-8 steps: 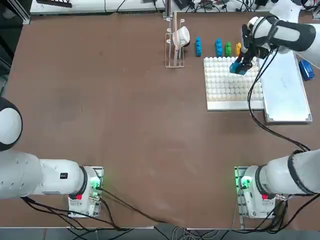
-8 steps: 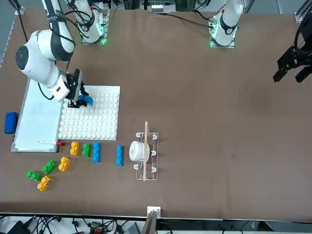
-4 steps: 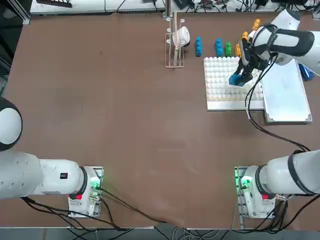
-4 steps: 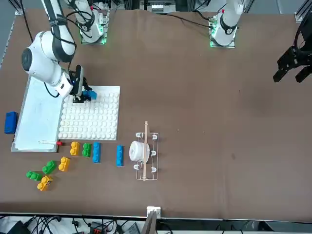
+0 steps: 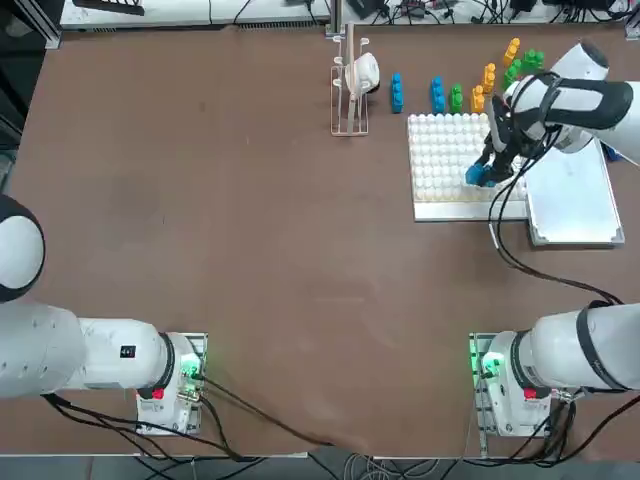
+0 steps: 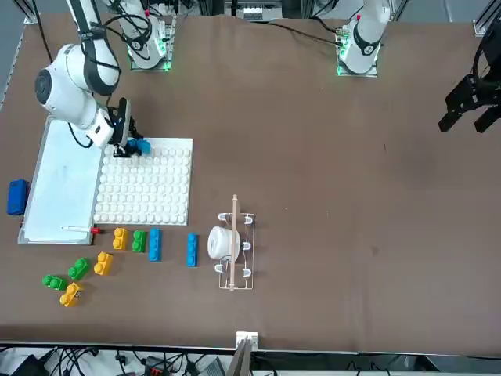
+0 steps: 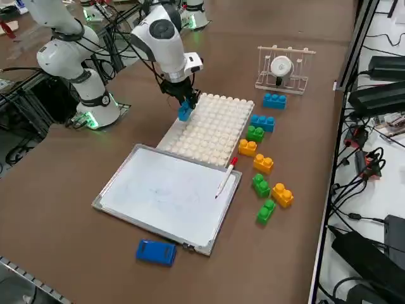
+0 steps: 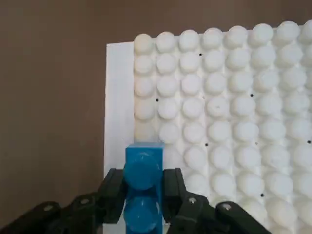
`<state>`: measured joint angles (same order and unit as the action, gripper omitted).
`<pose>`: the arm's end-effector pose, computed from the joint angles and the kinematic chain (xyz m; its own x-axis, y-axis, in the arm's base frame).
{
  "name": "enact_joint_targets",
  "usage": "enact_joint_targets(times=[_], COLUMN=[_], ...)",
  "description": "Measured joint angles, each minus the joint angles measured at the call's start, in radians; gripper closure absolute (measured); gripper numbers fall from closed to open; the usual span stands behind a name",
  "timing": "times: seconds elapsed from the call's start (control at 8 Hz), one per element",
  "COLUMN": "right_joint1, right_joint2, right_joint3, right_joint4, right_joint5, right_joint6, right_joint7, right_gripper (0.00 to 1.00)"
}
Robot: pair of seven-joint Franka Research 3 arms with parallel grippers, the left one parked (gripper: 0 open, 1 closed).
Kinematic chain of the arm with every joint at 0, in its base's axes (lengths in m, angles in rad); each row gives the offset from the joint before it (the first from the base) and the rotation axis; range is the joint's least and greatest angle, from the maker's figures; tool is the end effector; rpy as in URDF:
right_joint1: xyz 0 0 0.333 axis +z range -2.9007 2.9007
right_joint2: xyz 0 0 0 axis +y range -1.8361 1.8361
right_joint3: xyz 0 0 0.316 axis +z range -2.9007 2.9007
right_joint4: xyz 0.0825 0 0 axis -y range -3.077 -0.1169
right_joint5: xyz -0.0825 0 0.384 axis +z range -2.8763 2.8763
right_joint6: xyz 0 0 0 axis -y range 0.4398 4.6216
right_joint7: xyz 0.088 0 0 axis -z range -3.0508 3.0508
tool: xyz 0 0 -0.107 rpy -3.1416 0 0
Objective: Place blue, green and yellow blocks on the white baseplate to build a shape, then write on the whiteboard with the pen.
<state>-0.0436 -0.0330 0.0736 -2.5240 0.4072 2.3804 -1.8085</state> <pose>0.4462 0.0172 0.2803 0.0545 0.9626 0.2652 0.9958 -0.0329 -0.0856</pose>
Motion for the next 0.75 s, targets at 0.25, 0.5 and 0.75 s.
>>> enact_joint_targets(times=[0.25,0.5,0.75], right_joint1=[0.001,0.007,0.014], right_joint2=[0.006,0.02,0.025], right_joint3=[0.001,0.005,0.01], right_joint4=[-0.019,-0.022,-0.022], right_joint5=[0.0,0.0,0.0], right_joint6=[0.041,0.058,0.063], right_joint7=[-0.002,-0.003,-0.003], right_gripper=[0.59,0.59,0.59])
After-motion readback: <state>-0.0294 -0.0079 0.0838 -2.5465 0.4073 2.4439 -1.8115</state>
